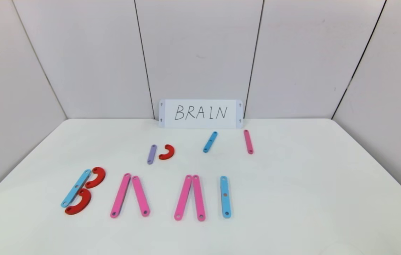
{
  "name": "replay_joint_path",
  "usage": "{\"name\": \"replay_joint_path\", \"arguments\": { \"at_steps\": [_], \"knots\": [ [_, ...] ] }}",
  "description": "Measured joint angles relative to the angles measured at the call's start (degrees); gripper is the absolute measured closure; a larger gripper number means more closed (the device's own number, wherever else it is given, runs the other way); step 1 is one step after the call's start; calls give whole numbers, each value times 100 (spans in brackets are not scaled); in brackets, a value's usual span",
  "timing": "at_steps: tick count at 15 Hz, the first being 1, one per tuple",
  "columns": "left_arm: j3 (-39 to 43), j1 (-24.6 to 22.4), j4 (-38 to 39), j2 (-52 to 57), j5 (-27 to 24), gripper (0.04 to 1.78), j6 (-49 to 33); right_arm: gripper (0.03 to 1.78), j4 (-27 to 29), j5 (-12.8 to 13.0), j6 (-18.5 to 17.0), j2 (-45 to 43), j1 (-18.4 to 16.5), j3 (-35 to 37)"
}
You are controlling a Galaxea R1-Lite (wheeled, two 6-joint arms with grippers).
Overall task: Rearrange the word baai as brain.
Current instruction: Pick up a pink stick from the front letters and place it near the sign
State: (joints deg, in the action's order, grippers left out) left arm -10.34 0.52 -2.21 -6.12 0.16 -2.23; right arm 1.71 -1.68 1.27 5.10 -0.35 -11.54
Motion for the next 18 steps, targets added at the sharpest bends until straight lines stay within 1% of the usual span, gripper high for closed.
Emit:
{"name": "replay_joint_path", "arguments": {
  "at_steps": [4, 8, 10, 12, 14, 16, 18],
  "knots": [
    [-978, 7, -2, -1100, -23, 8, -2, 8, -4, -300, 0, 1147, -2, -1185],
    [-2061, 7, -129, -2480, -54, 8, 0, 8, -11, -402, -6, 2687, 0, -2214],
    [-2678, 11, -388, -3268, -90, 8, 9, 8, 0, -424, -20, 3563, 35, -2710],
    [-3304, 21, -661, -4073, -150, 8, 37, 8, 11, -443, -30, 4347, 202, -3206],
    [-3867, 44, -917, -4792, -183, 8, 129, 8, 40, -455, -39, 5038, 501, -3616],
    [-4330, 99, -1174, -5460, -194, 8, 256, 8, 93, -464, -41, 5639, 779, -3912],
    [-4645, 178, -1471, -6000, -205, 8, 473, 8, 110, -499, -41, 6168, 950, -4127]
  ]
}}
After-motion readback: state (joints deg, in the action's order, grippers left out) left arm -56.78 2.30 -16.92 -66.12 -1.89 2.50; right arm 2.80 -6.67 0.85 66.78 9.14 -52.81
